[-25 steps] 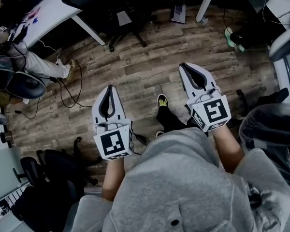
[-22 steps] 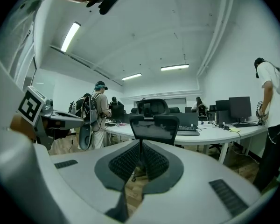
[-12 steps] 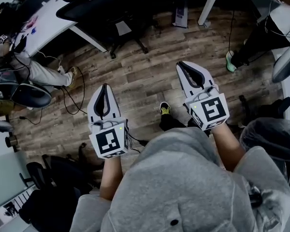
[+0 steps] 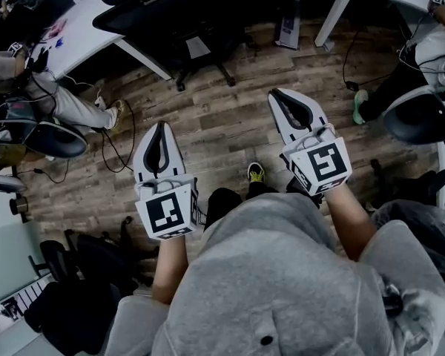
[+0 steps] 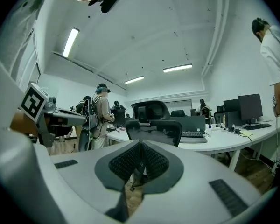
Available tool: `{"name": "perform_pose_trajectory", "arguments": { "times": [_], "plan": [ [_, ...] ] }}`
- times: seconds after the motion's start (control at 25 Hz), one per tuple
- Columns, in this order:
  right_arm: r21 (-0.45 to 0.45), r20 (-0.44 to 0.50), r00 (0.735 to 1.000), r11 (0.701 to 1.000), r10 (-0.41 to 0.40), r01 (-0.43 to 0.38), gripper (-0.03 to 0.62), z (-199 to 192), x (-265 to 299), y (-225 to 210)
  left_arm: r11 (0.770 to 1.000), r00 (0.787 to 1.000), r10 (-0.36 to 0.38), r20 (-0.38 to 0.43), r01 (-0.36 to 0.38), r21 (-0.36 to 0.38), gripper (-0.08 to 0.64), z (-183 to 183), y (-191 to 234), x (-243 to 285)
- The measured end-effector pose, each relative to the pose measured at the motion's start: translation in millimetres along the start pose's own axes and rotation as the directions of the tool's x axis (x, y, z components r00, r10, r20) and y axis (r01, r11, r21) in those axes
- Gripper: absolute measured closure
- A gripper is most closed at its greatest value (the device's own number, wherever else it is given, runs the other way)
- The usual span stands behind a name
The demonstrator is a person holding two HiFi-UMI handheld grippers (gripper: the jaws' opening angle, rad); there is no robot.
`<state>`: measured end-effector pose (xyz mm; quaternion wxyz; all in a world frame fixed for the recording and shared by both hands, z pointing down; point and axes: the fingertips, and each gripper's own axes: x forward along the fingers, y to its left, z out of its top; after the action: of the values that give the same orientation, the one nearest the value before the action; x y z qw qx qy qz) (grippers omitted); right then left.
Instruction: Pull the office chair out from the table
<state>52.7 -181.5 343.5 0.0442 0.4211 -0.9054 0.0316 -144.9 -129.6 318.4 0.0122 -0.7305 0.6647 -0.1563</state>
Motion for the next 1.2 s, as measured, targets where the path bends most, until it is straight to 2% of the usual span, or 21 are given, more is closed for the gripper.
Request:
{"name": "perform_pose_trajectory", "arguments": {
  "times": [0.4,0.84,1.2],
  "plan": [
    [0.003,0.026,0.999,1.0,0.018,-0.018,0.554,6.2,9.0,0.8,1.0,1.0,0.018,0.021,-0.018,0.001,0.548,6.8,2.0,5.6],
    [0.027,0.037,0.999,1.0,-0.006,0.005,0.554,5.3,14.5,-5.5,1.0,0.999,0.01,0.042,-0.011,0.026,0.548,15.3,4.6,13.9],
    [-0.017,0.019,1.0,1.0,-0.005,0.005,0.554,8.0,39.9,-7.7,1.0,0.999,-0.003,0.045,0.003,-0.003,0.548,8.0,21.7,40.2]
  ]
}}
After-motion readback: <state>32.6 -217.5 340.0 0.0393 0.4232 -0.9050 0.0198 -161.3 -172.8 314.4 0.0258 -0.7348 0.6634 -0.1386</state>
